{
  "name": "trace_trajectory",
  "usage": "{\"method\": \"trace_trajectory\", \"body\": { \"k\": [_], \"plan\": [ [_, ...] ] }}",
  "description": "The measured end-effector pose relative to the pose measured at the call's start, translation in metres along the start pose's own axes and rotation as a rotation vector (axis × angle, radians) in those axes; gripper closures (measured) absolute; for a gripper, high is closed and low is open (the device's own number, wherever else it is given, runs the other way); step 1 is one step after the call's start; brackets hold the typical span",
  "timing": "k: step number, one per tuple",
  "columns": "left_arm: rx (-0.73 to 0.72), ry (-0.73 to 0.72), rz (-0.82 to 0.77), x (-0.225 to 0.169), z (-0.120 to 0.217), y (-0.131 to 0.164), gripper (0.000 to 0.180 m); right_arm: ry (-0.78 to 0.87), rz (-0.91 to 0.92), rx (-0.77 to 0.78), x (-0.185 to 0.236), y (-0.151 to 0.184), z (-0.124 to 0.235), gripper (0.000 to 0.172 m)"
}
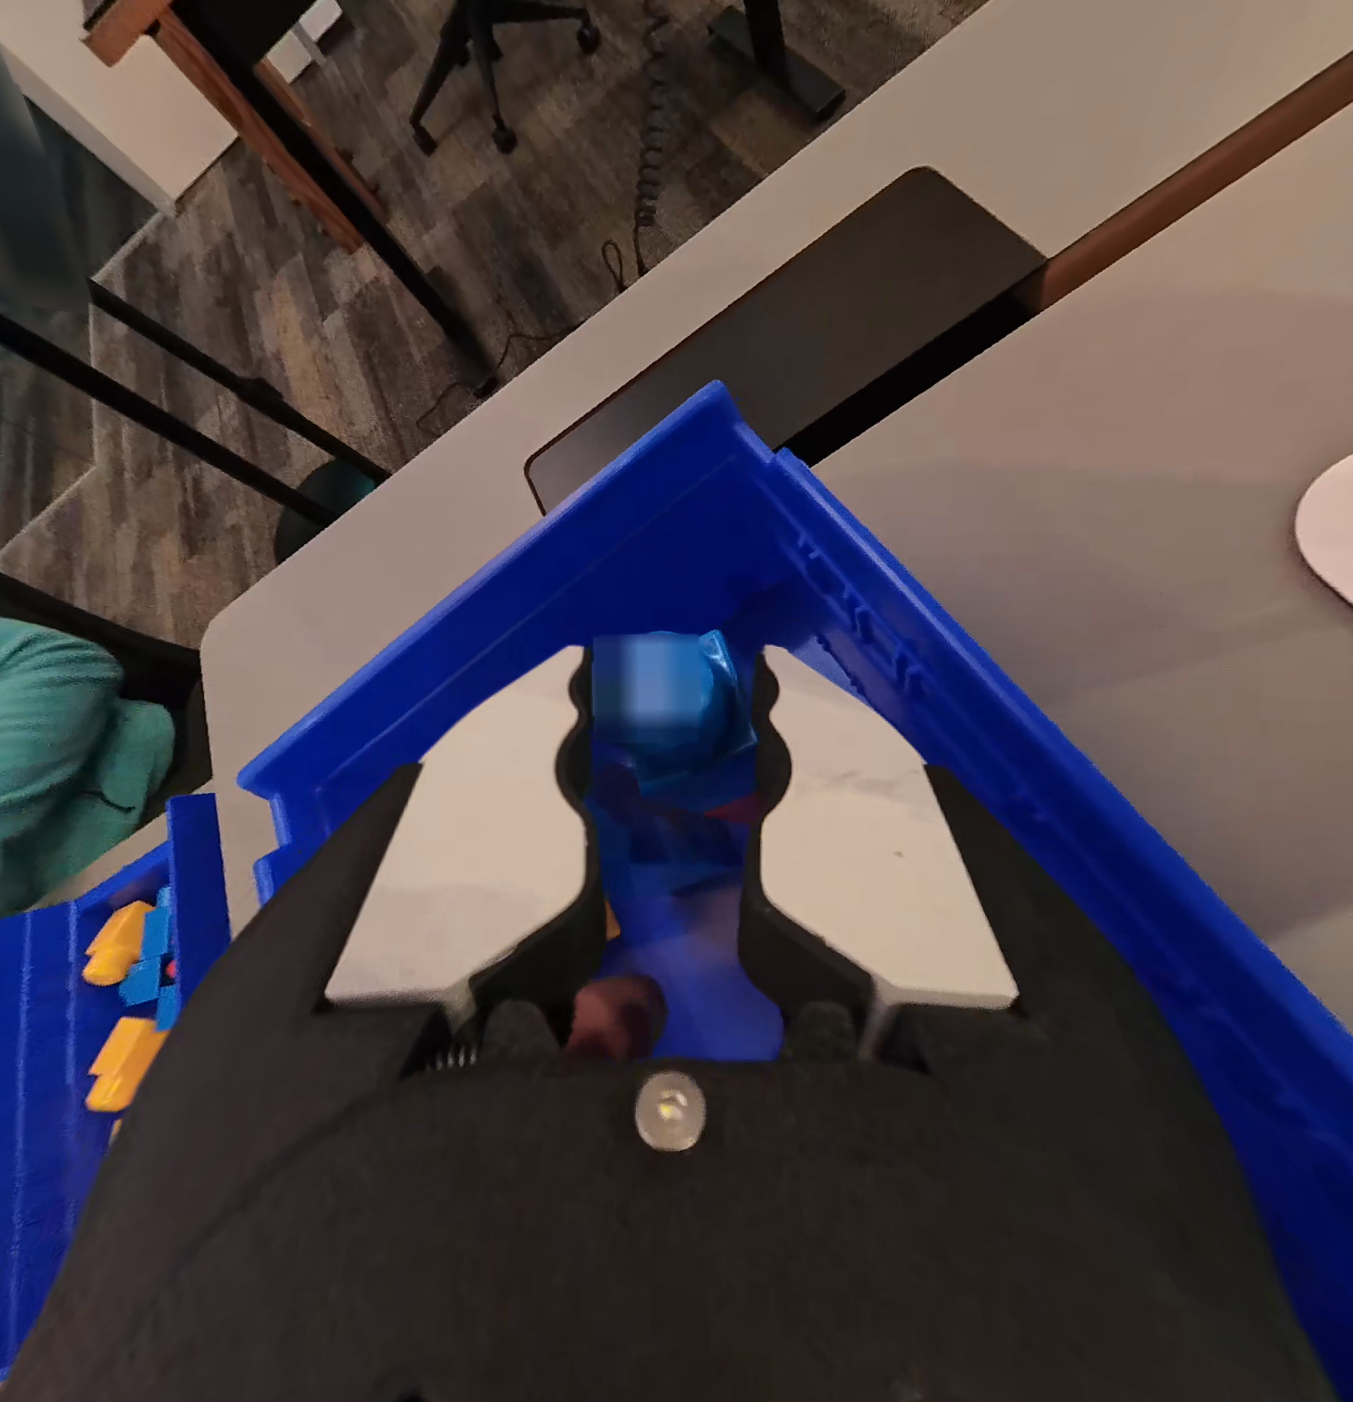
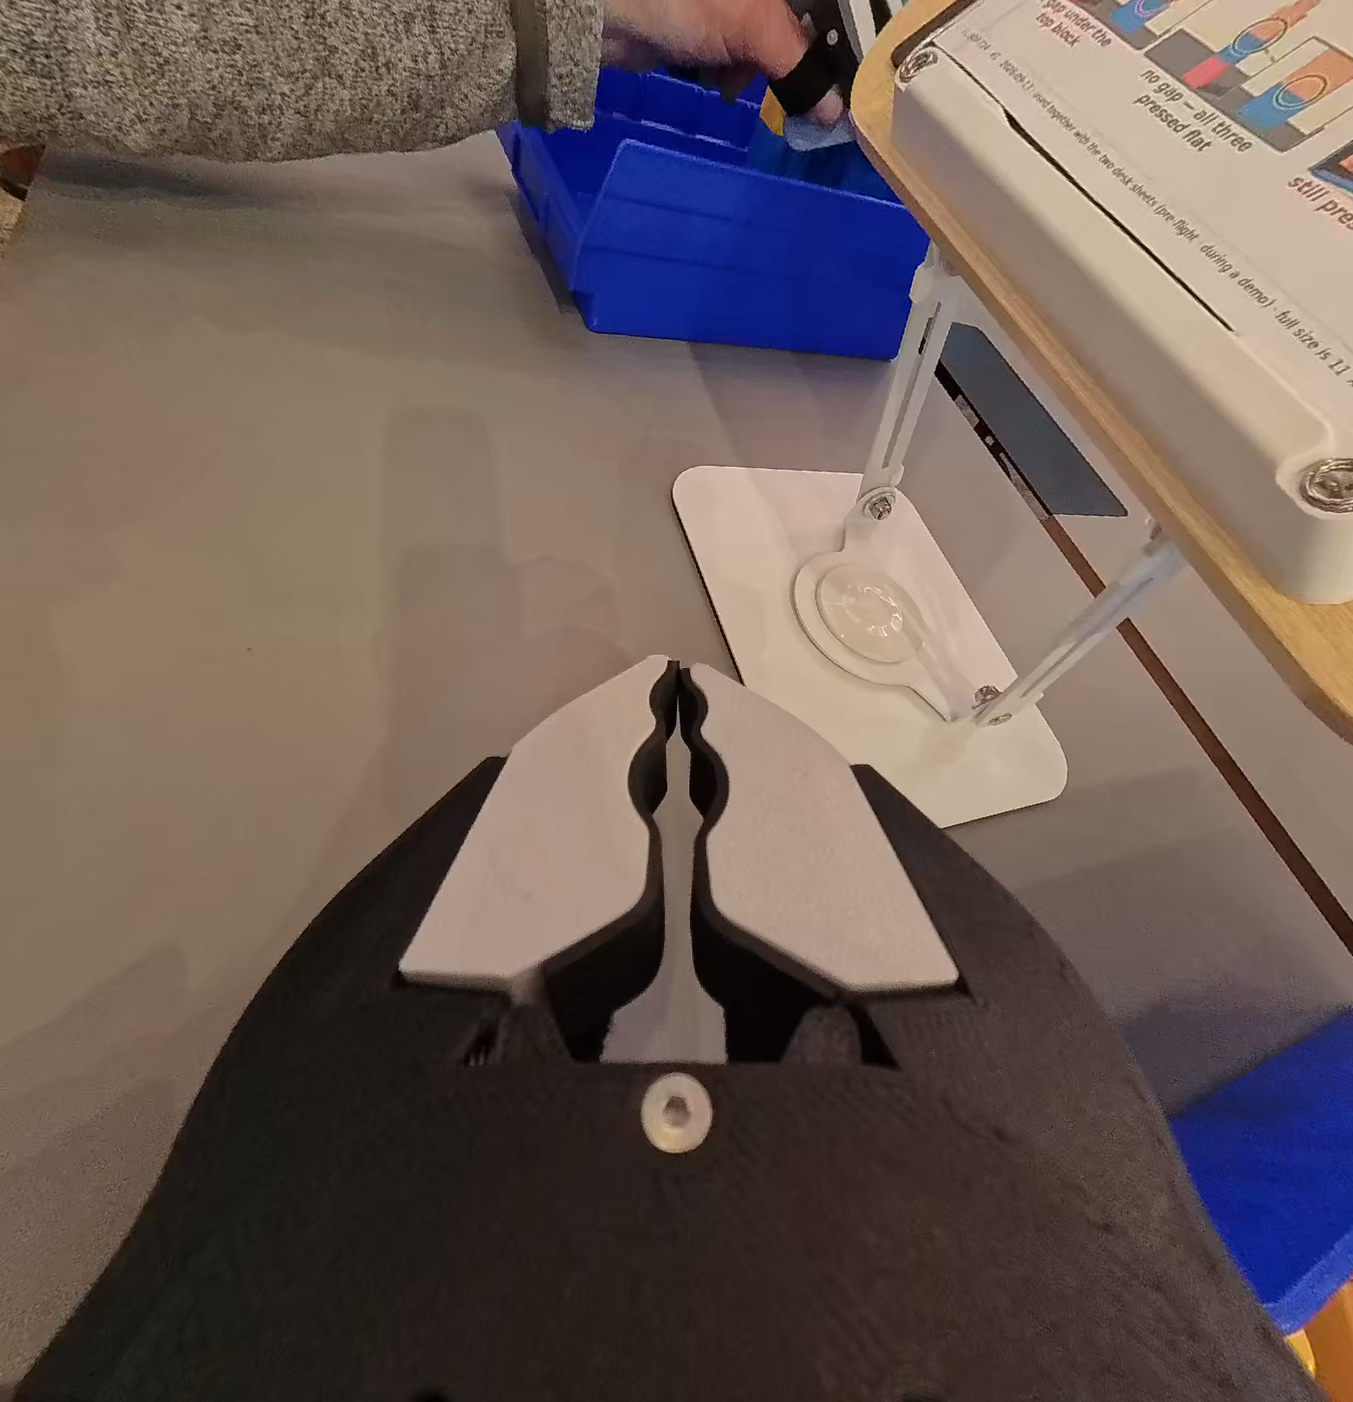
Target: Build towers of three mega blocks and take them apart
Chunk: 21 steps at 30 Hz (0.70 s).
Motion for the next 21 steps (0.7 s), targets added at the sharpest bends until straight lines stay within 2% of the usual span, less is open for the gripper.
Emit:
{"method": "trace_trajectory", "body": {
  "k": [16, 21],
  "plan": [
    [-0.077, 0.023, -0.035, 0.0, 0.012, -0.015, 0.149, -0.01, -0.005, -0.006, 0.0, 0.0, -0.001, 0.172],
    [-0.108, 0.092, -0.012, 0.001, 0.019, -0.019, 0.149, -0.01, -0.009, -0.01, -0.001, 0.001, 0.0, 0.172]
  ]
}}
Point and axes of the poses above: each gripper's, where its closed fingertips meet, z back along the fingers, y out of its underside, x = y × z across the jaws, the point moved 9 cm from there along z, back along the fingers, and after that the axes turned 13 degrees about -y, right-handed, at the moved point
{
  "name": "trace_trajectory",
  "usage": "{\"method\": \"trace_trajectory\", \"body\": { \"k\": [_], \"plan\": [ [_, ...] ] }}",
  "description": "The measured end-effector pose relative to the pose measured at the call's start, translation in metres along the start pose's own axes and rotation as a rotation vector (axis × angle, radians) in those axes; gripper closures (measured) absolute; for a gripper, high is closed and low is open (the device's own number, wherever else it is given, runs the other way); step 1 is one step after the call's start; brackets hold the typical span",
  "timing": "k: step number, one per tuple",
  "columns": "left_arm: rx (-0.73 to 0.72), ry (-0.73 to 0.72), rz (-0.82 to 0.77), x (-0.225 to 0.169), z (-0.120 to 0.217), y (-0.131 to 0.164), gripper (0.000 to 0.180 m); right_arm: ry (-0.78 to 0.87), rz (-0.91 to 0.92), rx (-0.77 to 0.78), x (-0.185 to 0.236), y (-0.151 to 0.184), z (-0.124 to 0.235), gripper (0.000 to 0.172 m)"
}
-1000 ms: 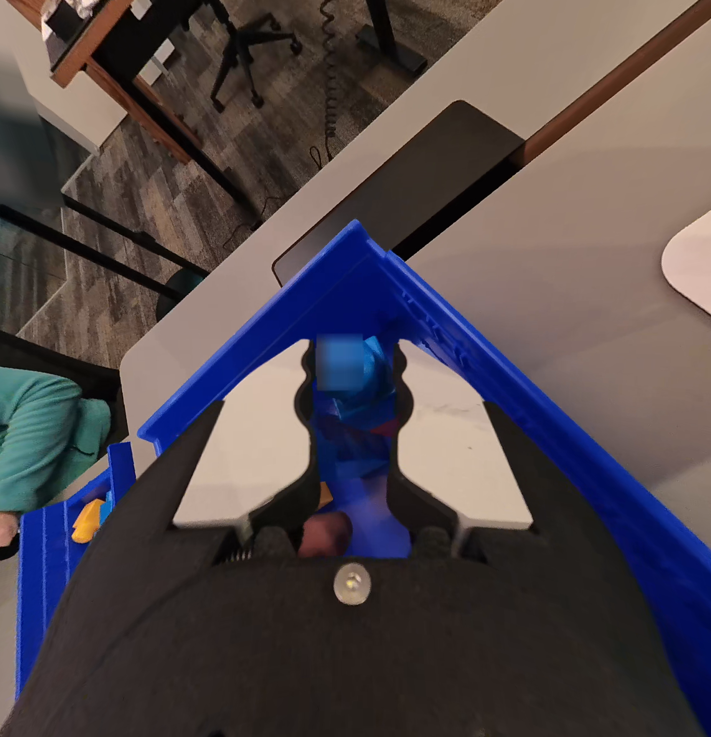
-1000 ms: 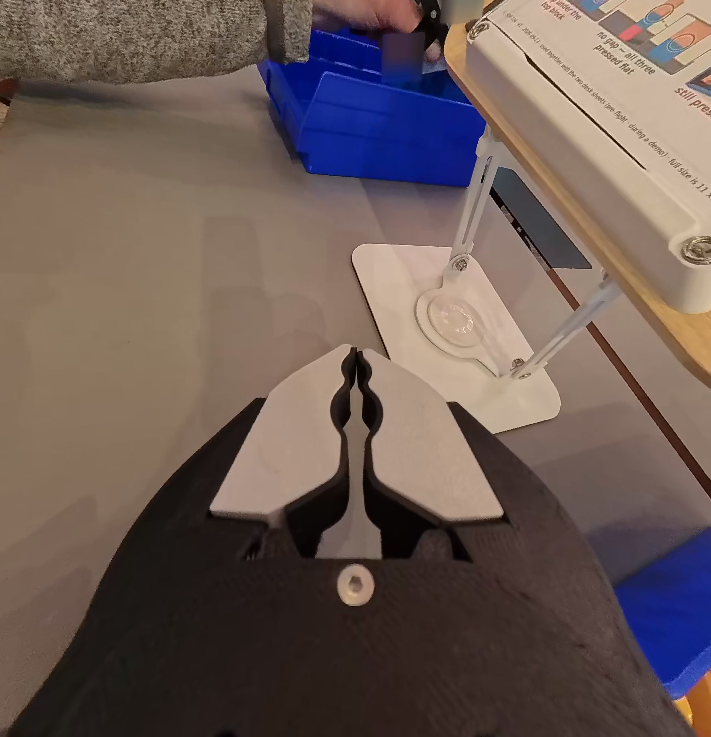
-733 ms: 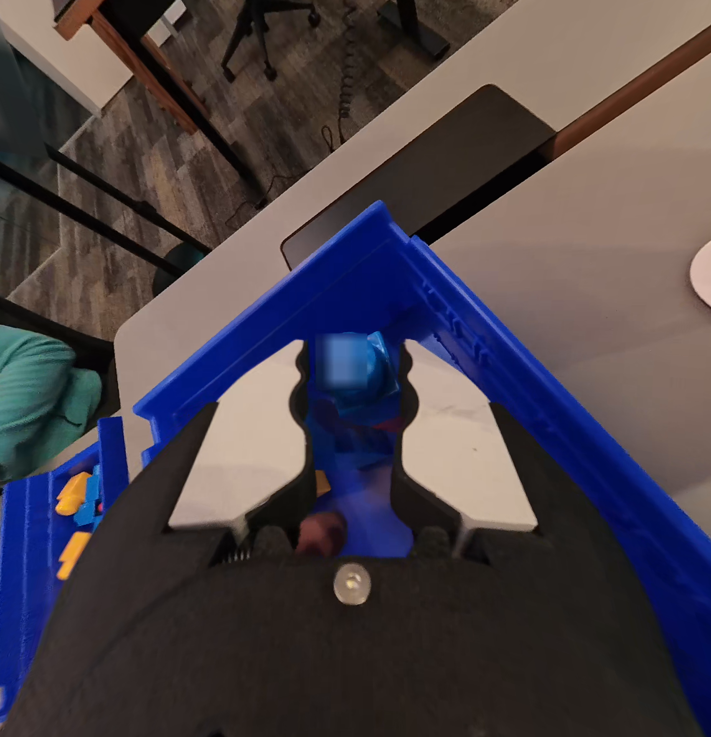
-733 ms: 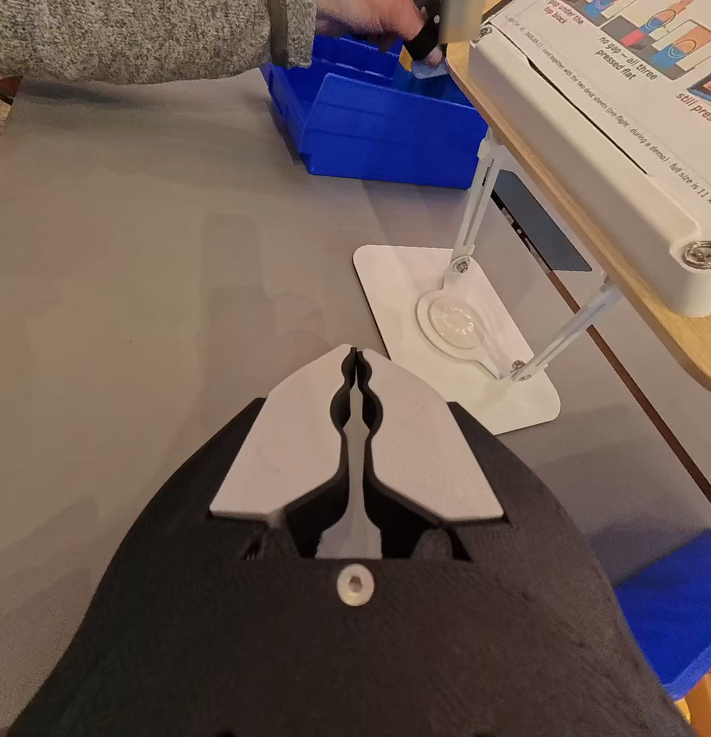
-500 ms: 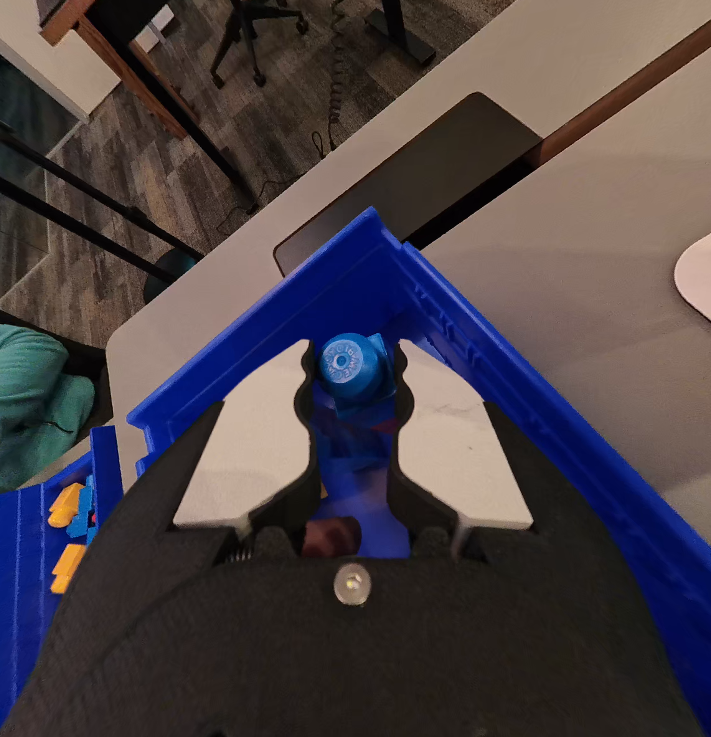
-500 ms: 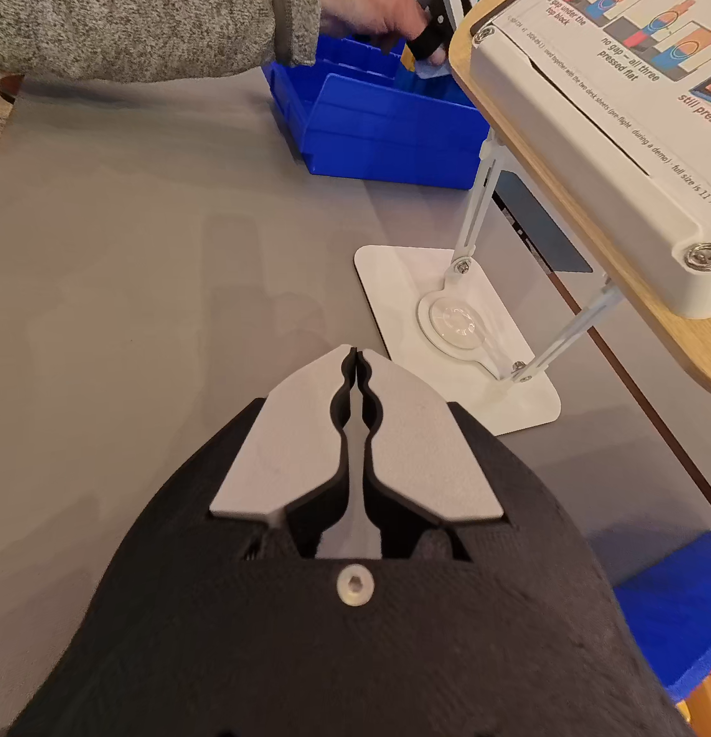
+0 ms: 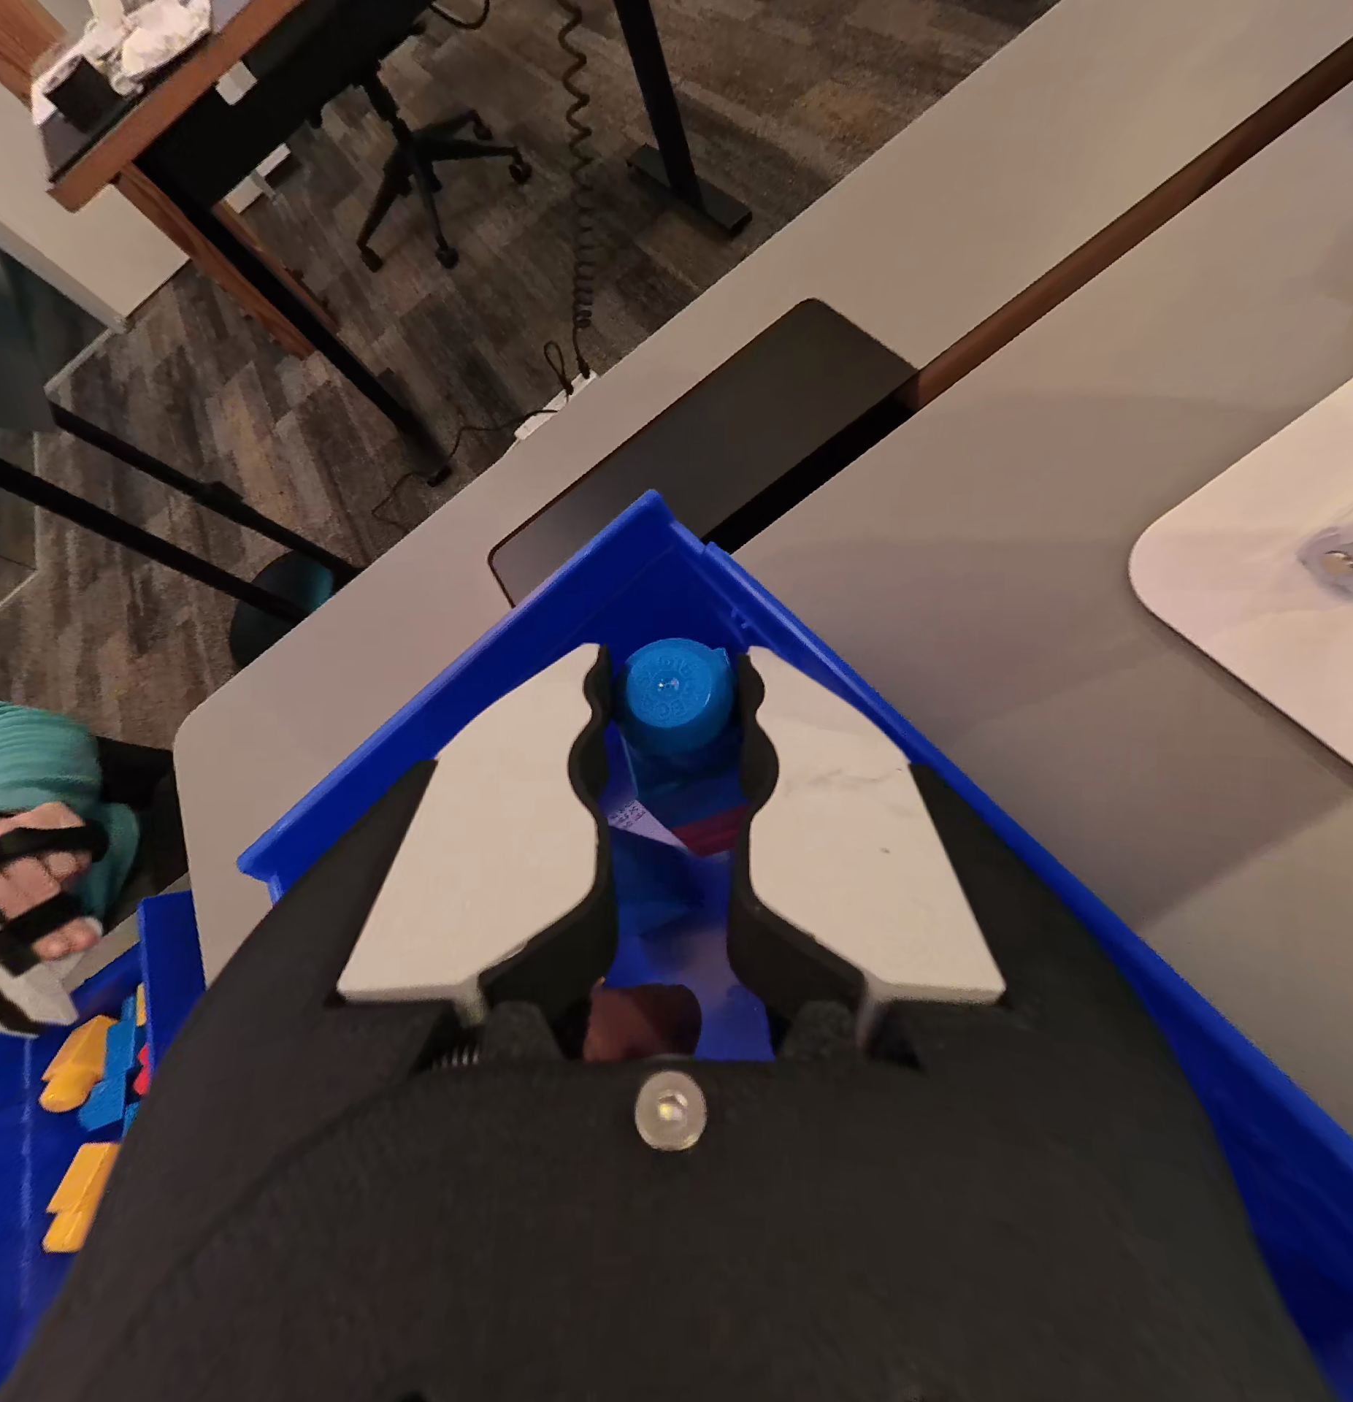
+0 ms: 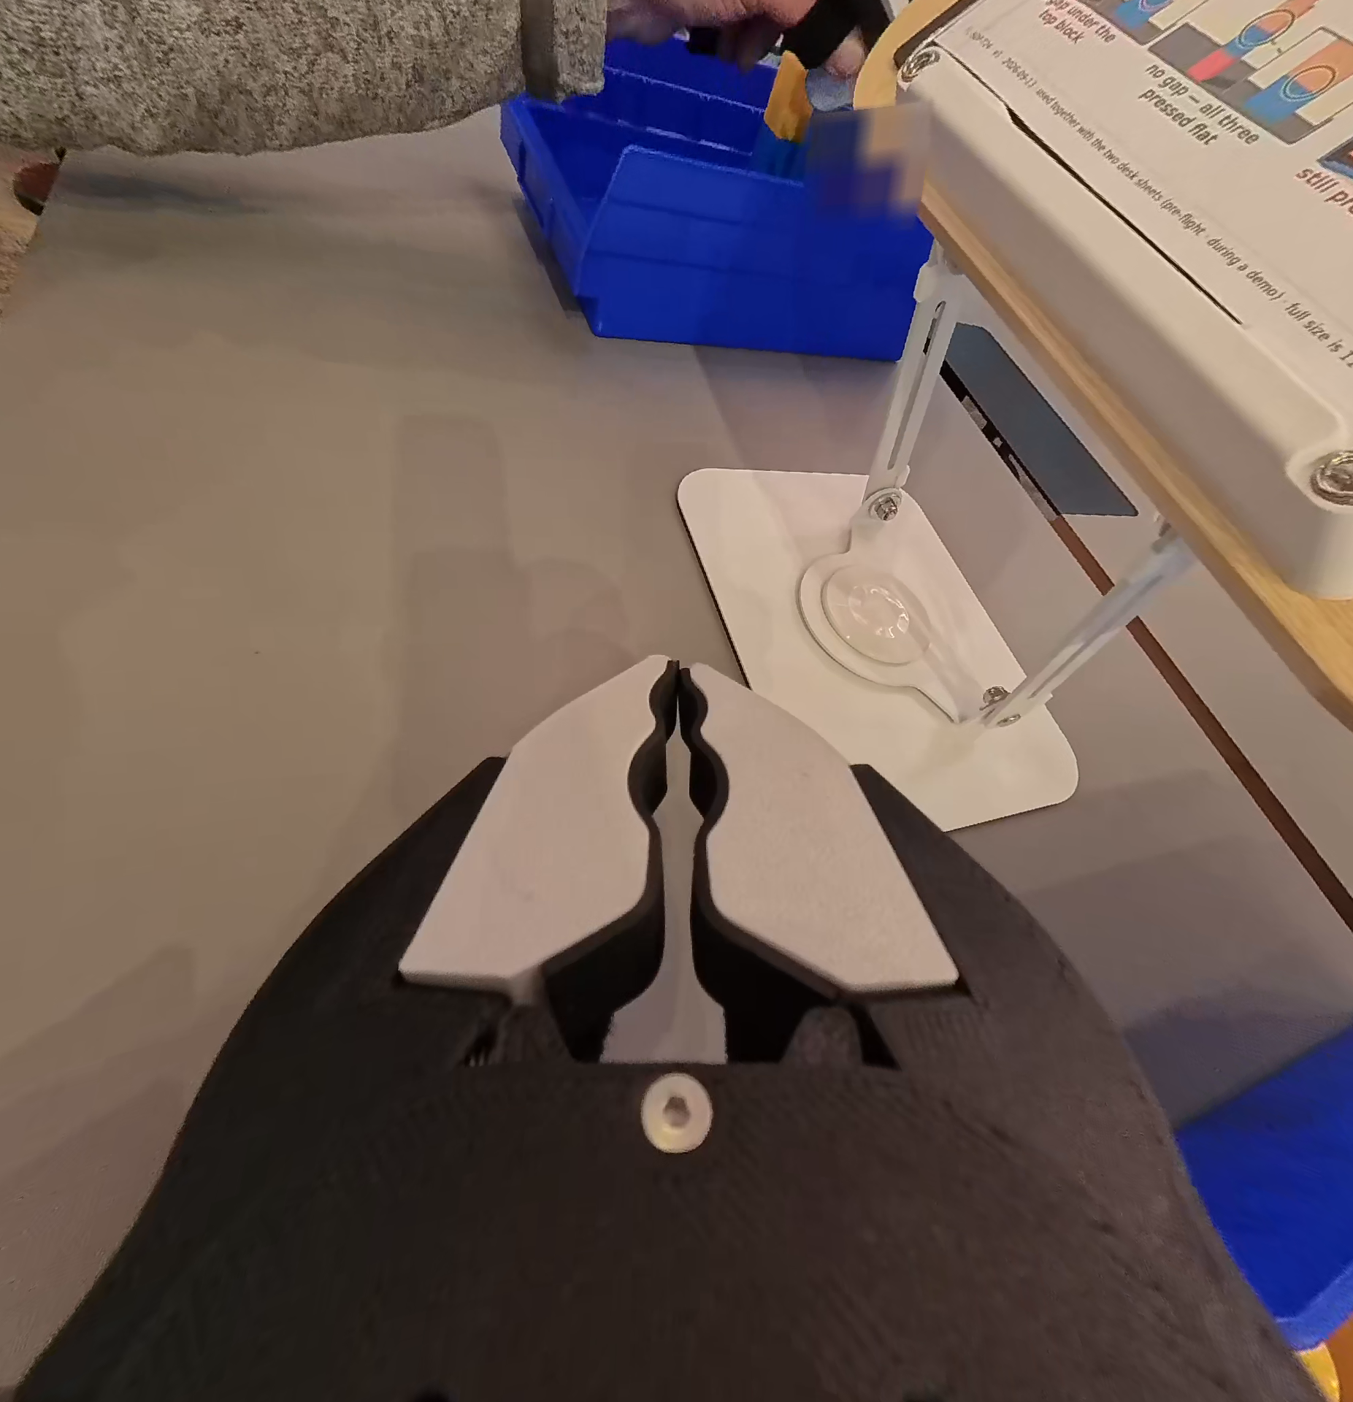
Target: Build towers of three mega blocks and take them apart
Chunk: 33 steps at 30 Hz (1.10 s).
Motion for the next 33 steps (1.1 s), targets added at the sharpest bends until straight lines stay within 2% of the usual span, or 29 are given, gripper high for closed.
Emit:
{"method": "trace_trajectory", "body": {
  "k": [6, 12, 16, 20, 25, 29, 33],
  "plan": [
    [-0.077, 0.045, 0.046, 0.008, 0.028, -0.01, 0.149, -0.01, -0.011, -0.006, -0.001, 0.001, -0.001, 0.172],
    [-0.219, 0.106, -0.046, 0.011, 0.101, -0.038, 0.15, -0.015, -0.024, -0.017, -0.002, 0.003, -0.002, 0.172],
    [-0.327, 0.258, -0.115, -0.007, 0.161, -0.054, 0.151, -0.022, -0.034, -0.046, -0.003, 0.003, -0.001, 0.172],
    [-0.414, 0.503, -0.152, -0.045, 0.199, -0.063, 0.15, -0.022, -0.04, -0.063, -0.003, 0.003, 0.0, 0.172],
    [-0.475, 0.761, -0.224, -0.114, 0.205, -0.066, 0.15, -0.026, -0.05, -0.082, -0.004, 0.005, 0.002, 0.172],
    [-0.467, 0.921, -0.284, -0.169, 0.187, -0.063, 0.15, -0.025, -0.064, -0.098, -0.006, 0.008, 0.004, 0.172],
    [-0.467, 1.017, -0.324, -0.211, 0.168, -0.06, 0.15, -0.024, -0.068, -0.105, -0.006, 0.009, 0.006, 0.172]
  ]
}}
Point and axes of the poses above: each gripper's, where its closed fingertips meet, z back along the fingers, y out of its underside, x = y × z across the jaws, the point moved 9 cm from there along z, back along the fingers, and after that the axes turned 13 degrees about -y, right-handed, at the moved point
